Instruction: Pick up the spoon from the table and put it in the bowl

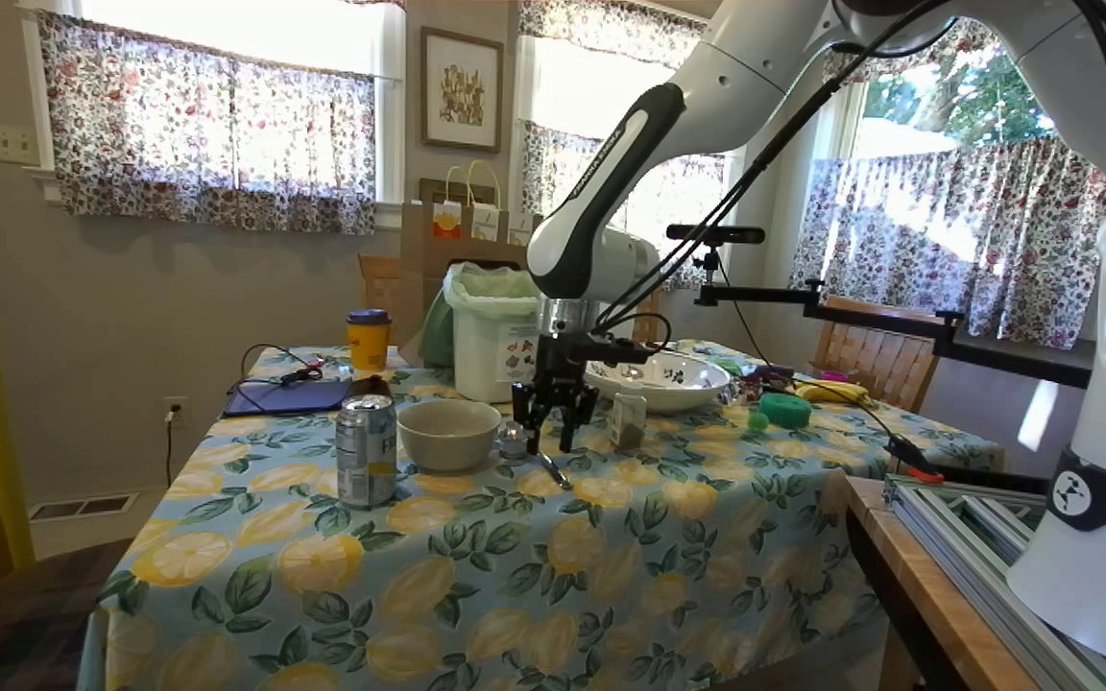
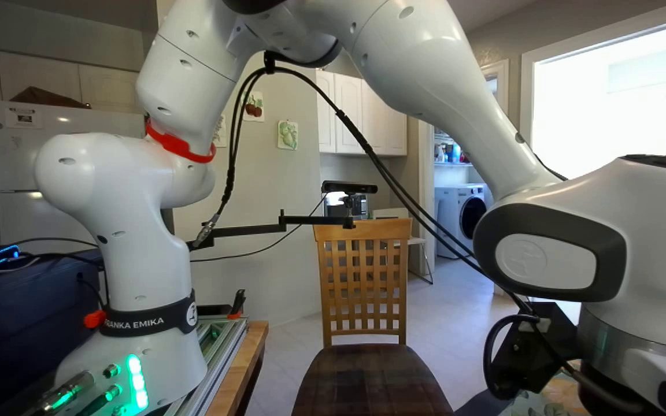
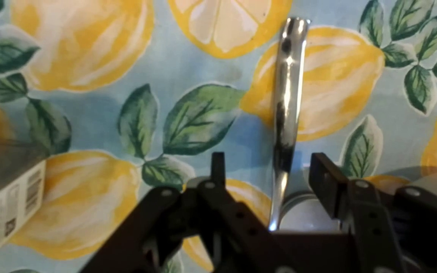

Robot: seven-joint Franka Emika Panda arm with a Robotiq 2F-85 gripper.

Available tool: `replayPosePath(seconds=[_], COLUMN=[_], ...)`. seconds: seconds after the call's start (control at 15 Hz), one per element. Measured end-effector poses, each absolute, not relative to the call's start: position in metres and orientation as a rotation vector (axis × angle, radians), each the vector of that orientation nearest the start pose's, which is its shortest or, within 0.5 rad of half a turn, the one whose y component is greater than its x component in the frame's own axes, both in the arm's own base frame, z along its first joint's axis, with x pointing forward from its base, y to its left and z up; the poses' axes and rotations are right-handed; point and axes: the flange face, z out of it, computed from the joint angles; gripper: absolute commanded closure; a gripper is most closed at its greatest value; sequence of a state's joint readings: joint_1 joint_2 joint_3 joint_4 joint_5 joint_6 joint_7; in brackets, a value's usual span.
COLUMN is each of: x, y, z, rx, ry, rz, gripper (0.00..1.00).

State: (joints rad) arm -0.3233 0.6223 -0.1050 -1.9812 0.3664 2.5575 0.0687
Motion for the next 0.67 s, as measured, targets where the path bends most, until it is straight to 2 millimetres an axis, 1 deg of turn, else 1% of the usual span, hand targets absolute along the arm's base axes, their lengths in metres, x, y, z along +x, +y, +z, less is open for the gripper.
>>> replayPosePath(seconds=[0.13, 0.2, 0.27, 0.33, 0.53, 0.6, 0.67], x=[0.5447, 0.5444, 0.5442, 0.5441, 0.5438, 0.5437, 0.5438], y=[-0.2541, -0.2540, -0.2538, -0.2537, -0.2532, -0.2530, -0.2528], z=[0.1426, 0.1417, 0.1409, 0.1403, 0.1388, 0.1383, 0.1379], rx=[-2.773, -2.773, -2.774, -2.774, -2.775, -2.775, -2.775], ry=[1.154, 1.154, 1.154, 1.154, 1.153, 1.153, 1.153], rz=[0.021, 0.024, 0.026, 0.027, 0.031, 0.032, 0.031], gripper=[0.48, 0.46, 0.57, 0.71, 0.99, 1.00, 0.98])
